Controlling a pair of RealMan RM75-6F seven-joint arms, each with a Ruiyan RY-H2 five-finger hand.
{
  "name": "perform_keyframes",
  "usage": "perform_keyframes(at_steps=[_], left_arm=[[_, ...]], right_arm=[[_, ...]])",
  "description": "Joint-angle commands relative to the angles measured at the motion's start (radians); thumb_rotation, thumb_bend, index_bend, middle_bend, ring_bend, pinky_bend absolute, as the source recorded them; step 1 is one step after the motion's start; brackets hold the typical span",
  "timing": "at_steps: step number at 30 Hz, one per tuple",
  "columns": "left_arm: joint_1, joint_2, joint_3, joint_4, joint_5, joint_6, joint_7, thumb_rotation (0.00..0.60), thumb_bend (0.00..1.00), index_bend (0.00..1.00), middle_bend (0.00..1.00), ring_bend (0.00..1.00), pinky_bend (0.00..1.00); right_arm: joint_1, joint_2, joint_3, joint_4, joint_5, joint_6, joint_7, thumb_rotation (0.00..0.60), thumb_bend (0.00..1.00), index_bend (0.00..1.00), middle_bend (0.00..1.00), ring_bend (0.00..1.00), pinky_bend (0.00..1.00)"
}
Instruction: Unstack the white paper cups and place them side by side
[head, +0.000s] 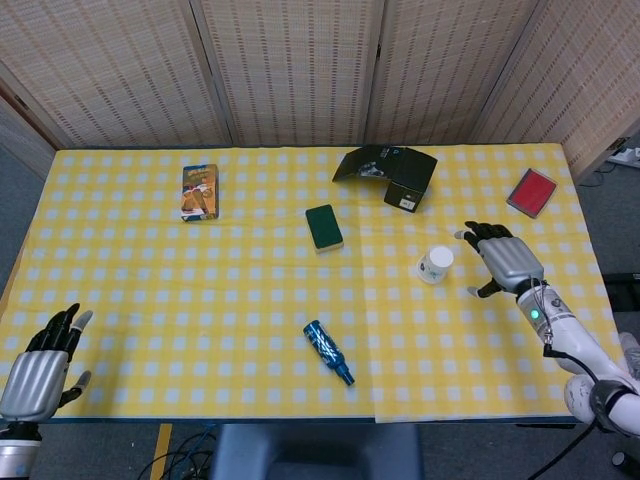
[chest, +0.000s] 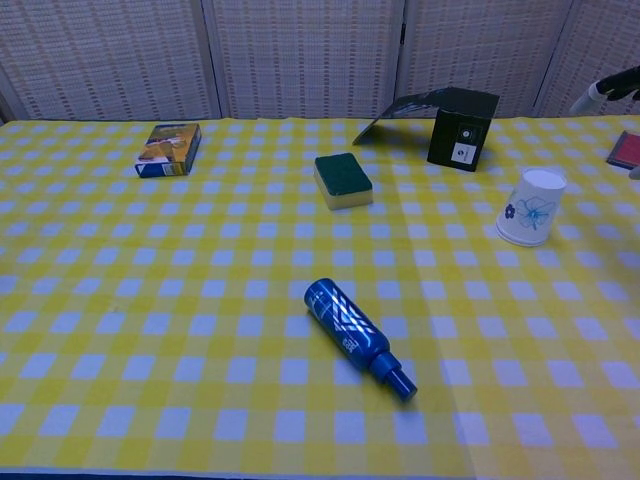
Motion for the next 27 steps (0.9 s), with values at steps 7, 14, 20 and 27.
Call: perform_keyframes(at_steps=[7, 14, 20, 27], left_arm=[[-0.007, -0.002, -0.003, 0.008, -0.014, -0.015, -0.003, 0.6, 0.32, 0.04, 0.0, 0.0, 0.23], [-0.013, -0.003, -0.007, 0.016, -0.028, -0.027, -0.008, 0.6, 0.32, 0.04, 0.0, 0.0, 0.23], [-0.015, -0.002, -0.006, 0.017, -0.031, -0.032, -0.012, 0.6, 0.32, 0.04, 0.0, 0.0, 0.23], [-0.02, -0.004, -0.006, 0.022, -0.038, -0.041, -0.012, 0.6, 0.32, 0.04, 0.0, 0.0, 0.23]], right_arm=[[0.06, -0.082, -0.03, 0.117, 0.033, -0.05, 0.034, 0.6, 0.21, 0.14, 0.0, 0.0, 0.0], [0.089, -0.117, -0.043, 0.187, 0.043, -0.089, 0.073, 0.6, 0.21, 0.14, 0.0, 0.0, 0.0], [0.109, -0.148, -0.056, 0.238, 0.049, -0.113, 0.096, 0.6, 0.21, 0.14, 0.0, 0.0, 0.0], [0.134, -0.185, -0.061, 0.303, 0.054, -0.147, 0.13, 0.6, 0.21, 0.15, 0.0, 0.0, 0.0]])
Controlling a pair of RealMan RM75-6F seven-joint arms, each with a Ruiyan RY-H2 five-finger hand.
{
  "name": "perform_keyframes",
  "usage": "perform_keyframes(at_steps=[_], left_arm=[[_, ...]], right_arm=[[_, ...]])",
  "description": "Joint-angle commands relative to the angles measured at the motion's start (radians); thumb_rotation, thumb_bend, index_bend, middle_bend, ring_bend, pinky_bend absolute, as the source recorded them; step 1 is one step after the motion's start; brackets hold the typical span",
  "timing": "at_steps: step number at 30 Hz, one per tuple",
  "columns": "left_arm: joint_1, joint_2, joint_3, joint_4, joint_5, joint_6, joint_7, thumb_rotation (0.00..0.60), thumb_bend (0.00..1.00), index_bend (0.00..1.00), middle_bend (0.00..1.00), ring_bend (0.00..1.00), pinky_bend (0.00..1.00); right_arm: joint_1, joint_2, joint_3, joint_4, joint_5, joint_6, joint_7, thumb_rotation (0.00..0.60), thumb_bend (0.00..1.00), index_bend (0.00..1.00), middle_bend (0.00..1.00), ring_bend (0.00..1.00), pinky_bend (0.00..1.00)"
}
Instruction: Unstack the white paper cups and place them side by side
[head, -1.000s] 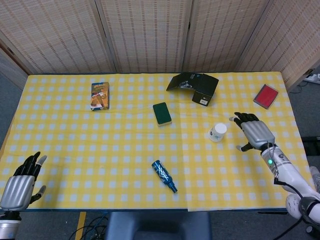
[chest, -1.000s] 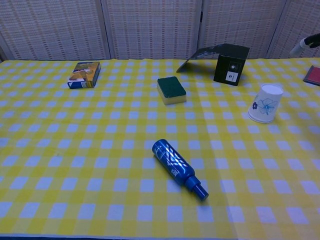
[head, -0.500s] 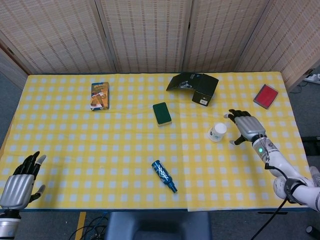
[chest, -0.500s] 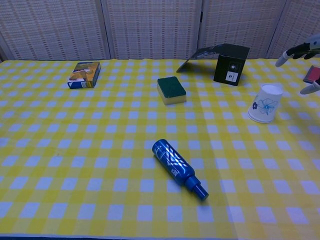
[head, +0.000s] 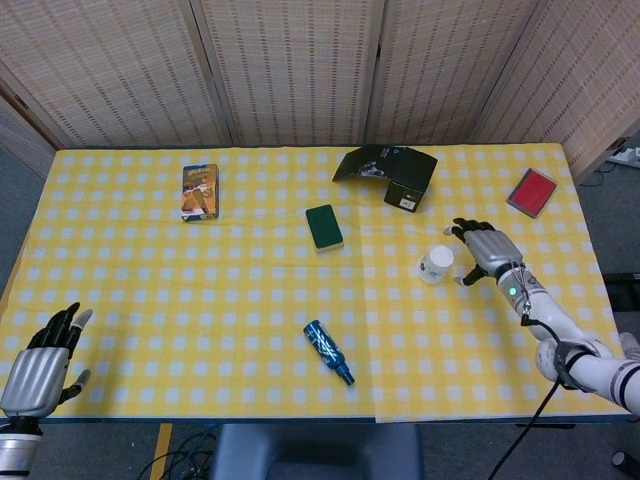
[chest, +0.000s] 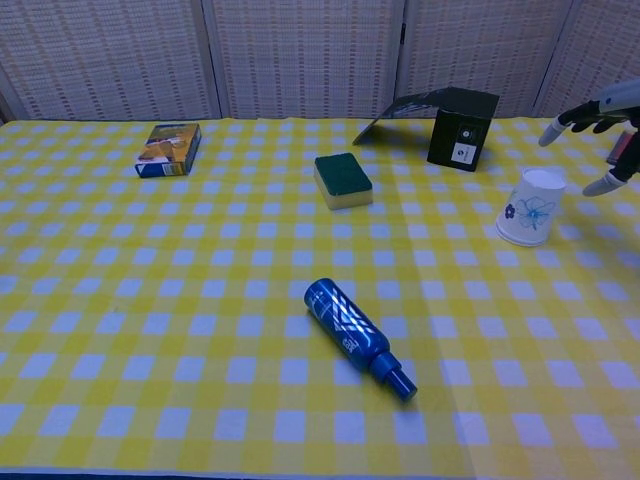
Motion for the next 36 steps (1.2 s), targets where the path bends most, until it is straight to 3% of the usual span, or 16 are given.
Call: perform_keyframes(at_steps=[1, 12, 36], left_arm=[[-0.002, -0.001, -0.001, 0.002, -0.003, -0.003, 0.0, 0.6, 0.32, 0.04, 0.0, 0.0, 0.23], [-0.006, 0.0, -0.004, 0.01, -0.016, -0.009, -0.009, 0.6, 0.32, 0.04, 0.0, 0.0, 0.23], [-0.009, 0.001, -0.001, 0.013, -0.018, -0.012, -0.016, 0.6, 0.32, 0.04, 0.0, 0.0, 0.23]], right_arm=[[0.013, -0.017, -0.003, 0.03, 0.004, -0.017, 0.015, 0.6, 0.21, 0.16, 0.0, 0.0, 0.0], [0.04, -0.07, -0.013, 0.117, -0.009, -0.059, 0.059, 0.6, 0.21, 0.2, 0.0, 0.0, 0.0], [0.056, -0.128, -0.026, 0.183, -0.035, -0.043, 0.098, 0.6, 0.23, 0.3, 0.0, 0.0, 0.0]])
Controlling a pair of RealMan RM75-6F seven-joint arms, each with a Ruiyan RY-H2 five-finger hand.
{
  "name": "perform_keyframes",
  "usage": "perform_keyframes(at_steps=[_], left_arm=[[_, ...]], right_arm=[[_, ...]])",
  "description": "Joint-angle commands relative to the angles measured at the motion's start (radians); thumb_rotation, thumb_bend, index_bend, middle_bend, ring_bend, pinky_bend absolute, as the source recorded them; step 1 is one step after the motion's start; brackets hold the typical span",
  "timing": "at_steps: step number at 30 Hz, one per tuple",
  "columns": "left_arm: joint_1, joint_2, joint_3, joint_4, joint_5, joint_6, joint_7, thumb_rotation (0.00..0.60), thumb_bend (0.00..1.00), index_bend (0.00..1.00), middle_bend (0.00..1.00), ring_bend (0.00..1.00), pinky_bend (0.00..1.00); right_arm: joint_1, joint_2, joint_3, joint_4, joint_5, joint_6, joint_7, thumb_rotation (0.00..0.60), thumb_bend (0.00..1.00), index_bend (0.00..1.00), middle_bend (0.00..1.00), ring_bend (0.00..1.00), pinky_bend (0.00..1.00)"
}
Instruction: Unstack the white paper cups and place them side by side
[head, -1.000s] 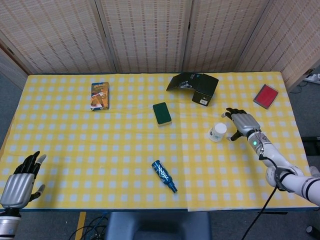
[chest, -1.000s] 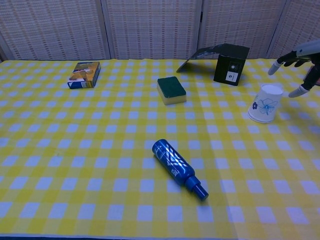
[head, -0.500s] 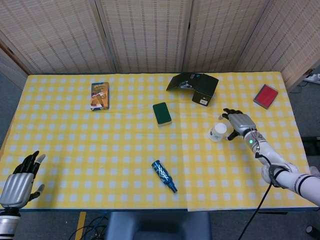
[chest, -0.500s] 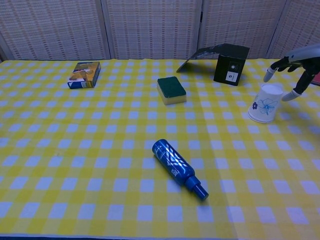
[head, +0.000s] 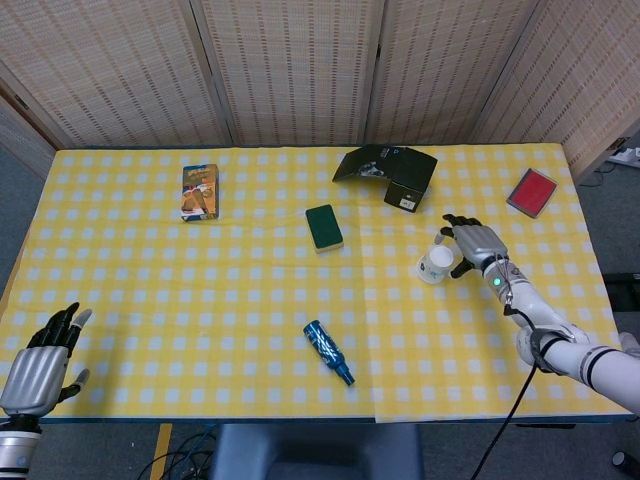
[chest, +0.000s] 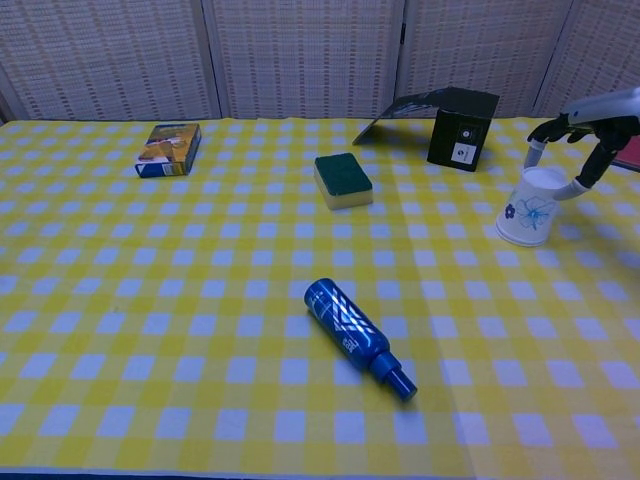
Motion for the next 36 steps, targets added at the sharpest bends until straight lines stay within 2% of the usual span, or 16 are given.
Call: perform_keyframes(at_steps=[1, 18, 36], left_arm=[[0.001, 0.0, 0.0, -0.001, 0.0, 0.004, 0.002, 0.6, 0.32, 0.04, 0.0, 0.0, 0.23], [0.0, 0.001, 0.003, 0.0, 0.005, 0.003, -0.005, 0.6, 0.32, 0.04, 0.0, 0.0, 0.23], [-0.005, -0.017, 0.017, -0.007, 0.029, -0.003, 0.027, 0.6, 0.32, 0.03, 0.0, 0.0, 0.23]], right_arm=[[0.001, -0.002, -0.001, 0.002, 0.002, 0.001, 0.001, 0.6, 0.23, 0.31, 0.0, 0.0, 0.0], [0.001, 0.011, -0.002, -0.026, 0.011, 0.042, -0.013, 0.6, 0.27, 0.38, 0.03, 0.0, 0.0], [-0.05, 0.211, 0.035, -0.299, -0.011, 0.167, -0.012, 0.6, 0.27, 0.38, 0.03, 0.0, 0.0]])
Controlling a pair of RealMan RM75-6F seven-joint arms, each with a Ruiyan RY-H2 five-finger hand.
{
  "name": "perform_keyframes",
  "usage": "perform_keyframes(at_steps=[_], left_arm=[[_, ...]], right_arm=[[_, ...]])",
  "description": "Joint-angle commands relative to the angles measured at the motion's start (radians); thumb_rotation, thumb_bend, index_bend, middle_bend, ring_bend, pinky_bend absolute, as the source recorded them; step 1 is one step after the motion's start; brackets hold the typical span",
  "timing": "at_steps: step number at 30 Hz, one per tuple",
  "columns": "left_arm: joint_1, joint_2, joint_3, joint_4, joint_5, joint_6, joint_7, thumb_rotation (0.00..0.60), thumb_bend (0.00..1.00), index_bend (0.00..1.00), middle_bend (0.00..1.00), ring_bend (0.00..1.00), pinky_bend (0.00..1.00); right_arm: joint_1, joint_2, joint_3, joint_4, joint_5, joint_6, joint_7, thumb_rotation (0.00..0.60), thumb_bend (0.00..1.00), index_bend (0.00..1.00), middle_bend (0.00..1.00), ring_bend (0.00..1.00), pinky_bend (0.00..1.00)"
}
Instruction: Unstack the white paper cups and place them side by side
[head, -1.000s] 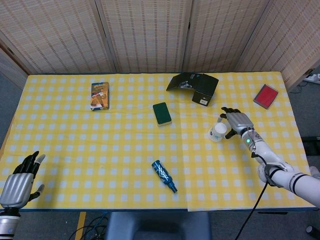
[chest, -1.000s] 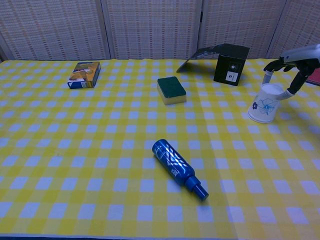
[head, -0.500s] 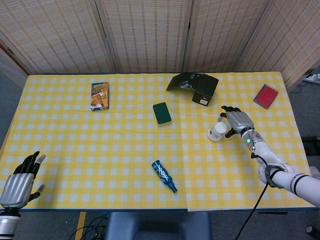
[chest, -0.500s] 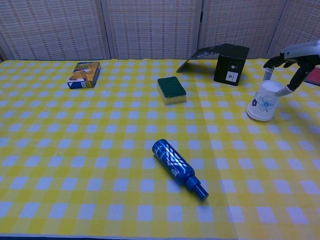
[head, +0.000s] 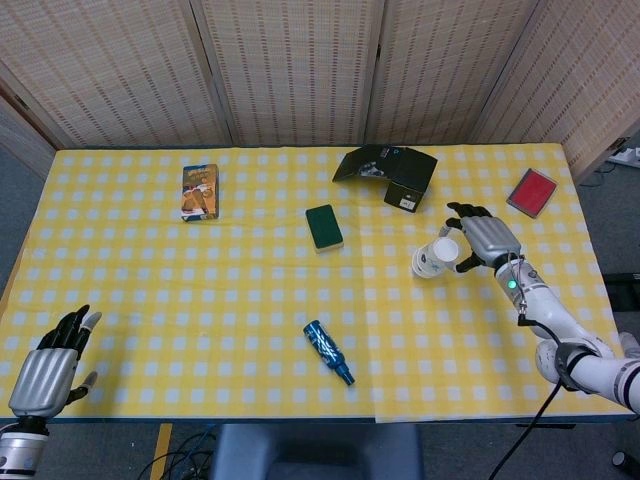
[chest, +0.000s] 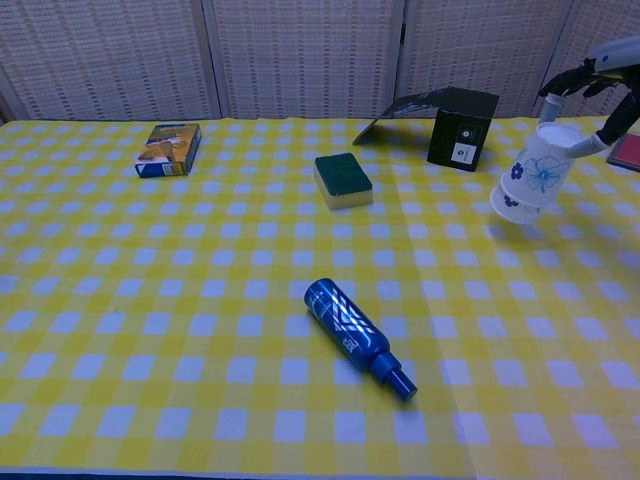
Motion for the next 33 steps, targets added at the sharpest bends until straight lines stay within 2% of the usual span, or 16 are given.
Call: perform_keyframes(at_steps=[1, 12, 17, 26, 33], left_arm=[[-0.001, -0.003, 0.002, 0.0, 0.002, -0.003, 0.004, 0.6, 0.32, 0.03, 0.0, 0.0, 0.23], [-0.002, -0.006, 0.004, -0.002, 0.003, -0.003, 0.008, 0.6, 0.32, 0.03, 0.0, 0.0, 0.23], [-0.001, -0.002, 0.005, -0.005, 0.006, 0.0, 0.006, 0.6, 0.32, 0.03, 0.0, 0.0, 0.23], [0.008, 0.02, 0.008, -0.016, 0.02, 0.018, -0.03, 0.6, 0.32, 0.03, 0.0, 0.0, 0.23], [0.019, 0.041, 0.013, -0.023, 0.048, 0.043, -0.069, 0.6, 0.32, 0.03, 0.0, 0.0, 0.23]], right_arm=[[-0.012, 0.032, 0.007, -0.039, -0.005, 0.024, -0.002, 0.6, 0.27, 0.38, 0.03, 0.0, 0.0], [-0.03, 0.121, 0.042, -0.155, -0.009, 0.073, 0.01, 0.6, 0.27, 0.38, 0.03, 0.0, 0.0], [-0.013, 0.119, 0.057, -0.181, -0.008, 0.067, 0.003, 0.6, 0.27, 0.38, 0.03, 0.0, 0.0], [0.075, -0.009, 0.042, -0.119, 0.067, 0.029, -0.07, 0.6, 0.27, 0.38, 0.03, 0.0, 0.0], [0.185, -0.146, 0.006, -0.015, 0.227, 0.019, -0.181, 0.6, 0.27, 0.38, 0.03, 0.0, 0.0]])
